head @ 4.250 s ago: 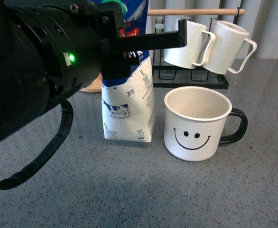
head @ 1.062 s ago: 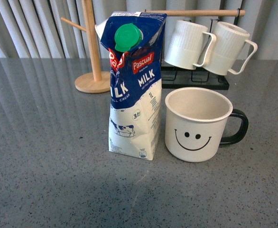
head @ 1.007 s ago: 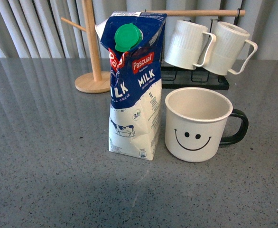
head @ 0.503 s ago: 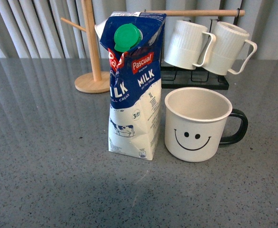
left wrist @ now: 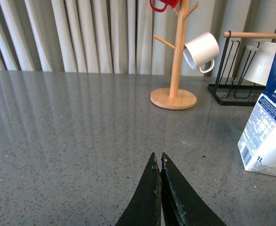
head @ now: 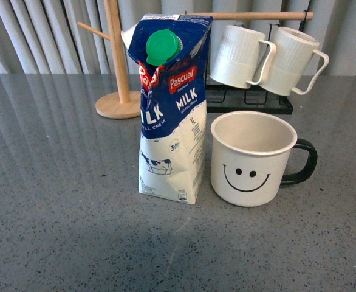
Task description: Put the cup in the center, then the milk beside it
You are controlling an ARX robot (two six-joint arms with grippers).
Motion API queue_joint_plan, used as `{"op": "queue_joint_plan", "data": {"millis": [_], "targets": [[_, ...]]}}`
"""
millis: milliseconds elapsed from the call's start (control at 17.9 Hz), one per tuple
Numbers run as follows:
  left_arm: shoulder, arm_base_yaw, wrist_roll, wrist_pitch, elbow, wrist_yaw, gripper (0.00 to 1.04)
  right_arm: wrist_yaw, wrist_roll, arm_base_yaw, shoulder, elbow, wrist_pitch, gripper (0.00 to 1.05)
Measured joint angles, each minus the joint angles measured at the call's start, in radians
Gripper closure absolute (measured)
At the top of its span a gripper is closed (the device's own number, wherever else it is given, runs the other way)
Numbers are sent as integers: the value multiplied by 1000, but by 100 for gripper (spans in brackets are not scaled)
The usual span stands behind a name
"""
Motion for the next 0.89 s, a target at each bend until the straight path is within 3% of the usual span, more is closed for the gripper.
{"op": "queue_joint_plan", "data": {"millis": [112, 224, 391, 615, 839, 895], "targets": [[0, 0, -1, 0, 0, 0, 103, 0, 0, 0, 0, 0, 0, 7], [0, 0, 0, 0, 0, 0, 86, 0, 0, 0, 0, 0, 0, 7], [0, 0, 0, 0, 0, 0, 79, 0, 0, 0, 0, 0, 0, 7], [0, 0, 0, 0, 0, 0, 61, 0, 0, 0, 0, 0, 0, 7], [0, 0, 0, 0, 0, 0, 32, 0, 0, 0, 0, 0, 0, 7], [0, 0, 0, 0, 0, 0, 17, 0, 0, 0, 0, 0, 0, 7]]}}
